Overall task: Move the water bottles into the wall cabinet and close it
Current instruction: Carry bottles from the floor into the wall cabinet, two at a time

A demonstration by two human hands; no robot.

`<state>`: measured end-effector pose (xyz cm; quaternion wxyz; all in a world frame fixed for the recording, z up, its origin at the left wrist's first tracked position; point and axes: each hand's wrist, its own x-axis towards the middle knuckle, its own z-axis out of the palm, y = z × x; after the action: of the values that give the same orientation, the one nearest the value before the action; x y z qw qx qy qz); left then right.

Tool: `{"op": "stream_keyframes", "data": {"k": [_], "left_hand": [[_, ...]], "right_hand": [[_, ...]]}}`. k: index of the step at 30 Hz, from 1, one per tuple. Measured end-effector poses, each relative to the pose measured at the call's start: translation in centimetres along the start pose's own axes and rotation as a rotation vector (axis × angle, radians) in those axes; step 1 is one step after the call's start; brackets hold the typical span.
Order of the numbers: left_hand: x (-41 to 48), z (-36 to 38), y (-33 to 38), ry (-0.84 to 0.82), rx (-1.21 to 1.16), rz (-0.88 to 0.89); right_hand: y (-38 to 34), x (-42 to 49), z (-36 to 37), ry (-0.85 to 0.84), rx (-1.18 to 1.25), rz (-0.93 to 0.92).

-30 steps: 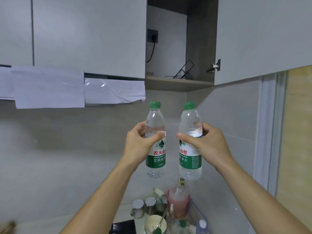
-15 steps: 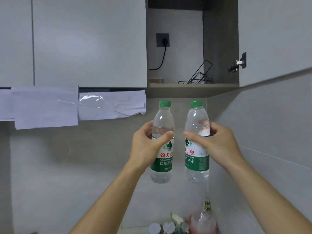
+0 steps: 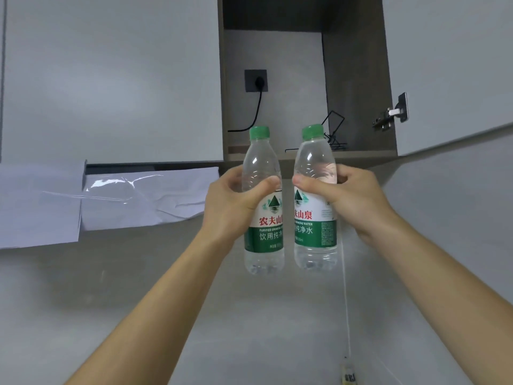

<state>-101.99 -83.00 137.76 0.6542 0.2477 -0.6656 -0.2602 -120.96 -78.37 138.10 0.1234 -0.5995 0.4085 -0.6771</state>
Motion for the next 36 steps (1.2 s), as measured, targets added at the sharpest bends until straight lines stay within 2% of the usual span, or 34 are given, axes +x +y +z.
{"op": "stream_keyframes", "data": {"k": [5, 13, 19, 26, 36], "left_hand": [[3.4, 1.5, 2.5, 0.018, -0.028, -0.021], [10.5, 3.9, 5.7, 0.13, -0.035, 0.042], [13.8, 4.6, 7.2, 0.107, -0.13, 0.05], [18.0, 5.4, 7.8, 0.156, -0.229, 0.037], [21.4, 6.2, 5.4, 0.169, -0.168, 0.08]], "right_hand": [[-1.9, 4.1, -0.6, -0.058, -0.01, -0.039], [-4.5, 12.1, -1.7, -0.12, -0.012, -0.121], [-6.4, 17.4, -1.1, -0.1, 0.08, -0.15], [-5.9, 22.4, 0.3, -0.124, 0.215, -0.112], [-3.6, 26.0, 2.7, -0.172, 0.342, -0.059]]}}
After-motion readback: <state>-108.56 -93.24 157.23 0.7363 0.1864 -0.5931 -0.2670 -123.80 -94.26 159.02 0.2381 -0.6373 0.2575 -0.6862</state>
